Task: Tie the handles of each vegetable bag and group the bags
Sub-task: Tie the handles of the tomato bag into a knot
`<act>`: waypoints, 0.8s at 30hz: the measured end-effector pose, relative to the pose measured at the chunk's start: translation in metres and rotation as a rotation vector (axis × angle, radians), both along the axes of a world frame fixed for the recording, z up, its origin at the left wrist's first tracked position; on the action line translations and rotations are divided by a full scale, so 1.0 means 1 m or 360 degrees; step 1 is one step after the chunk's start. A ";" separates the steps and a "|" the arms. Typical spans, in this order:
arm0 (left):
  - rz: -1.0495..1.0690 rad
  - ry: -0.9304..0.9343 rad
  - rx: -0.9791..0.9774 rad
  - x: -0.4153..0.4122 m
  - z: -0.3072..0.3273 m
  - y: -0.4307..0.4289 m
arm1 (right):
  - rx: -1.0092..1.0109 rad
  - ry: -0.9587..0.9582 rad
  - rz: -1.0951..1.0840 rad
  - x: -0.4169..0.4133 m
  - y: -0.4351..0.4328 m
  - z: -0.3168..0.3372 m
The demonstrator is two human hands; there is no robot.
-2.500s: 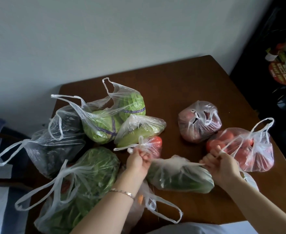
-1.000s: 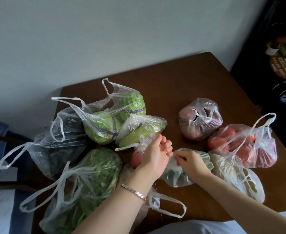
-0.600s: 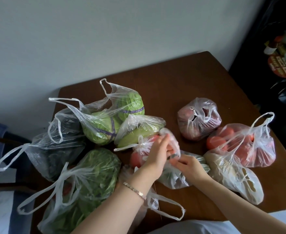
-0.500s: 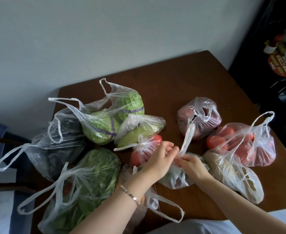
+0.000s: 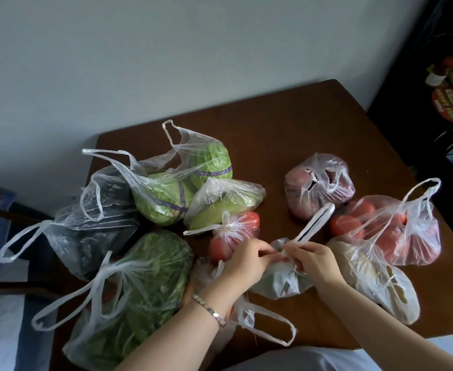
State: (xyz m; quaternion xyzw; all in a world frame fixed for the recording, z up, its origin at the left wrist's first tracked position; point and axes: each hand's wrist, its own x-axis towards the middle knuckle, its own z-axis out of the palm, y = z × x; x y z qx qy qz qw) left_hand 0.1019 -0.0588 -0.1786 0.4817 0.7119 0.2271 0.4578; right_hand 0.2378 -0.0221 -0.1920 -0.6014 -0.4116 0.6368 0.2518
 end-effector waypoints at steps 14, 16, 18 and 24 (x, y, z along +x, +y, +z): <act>0.0604 -0.0308 -0.0356 0.001 -0.007 0.012 | 0.1027 -0.0545 0.0517 0.000 -0.003 -0.001; 0.0520 -0.0217 -0.0353 0.002 -0.004 0.013 | 0.1287 -0.0627 0.0640 0.002 -0.002 -0.005; 0.0395 -0.0131 -0.0308 0.001 -0.001 0.013 | 0.1466 -0.0711 0.0772 0.002 -0.001 -0.008; -0.0034 0.0033 -0.0136 -0.005 0.005 0.009 | 0.1297 -0.0604 0.1202 0.009 0.008 -0.005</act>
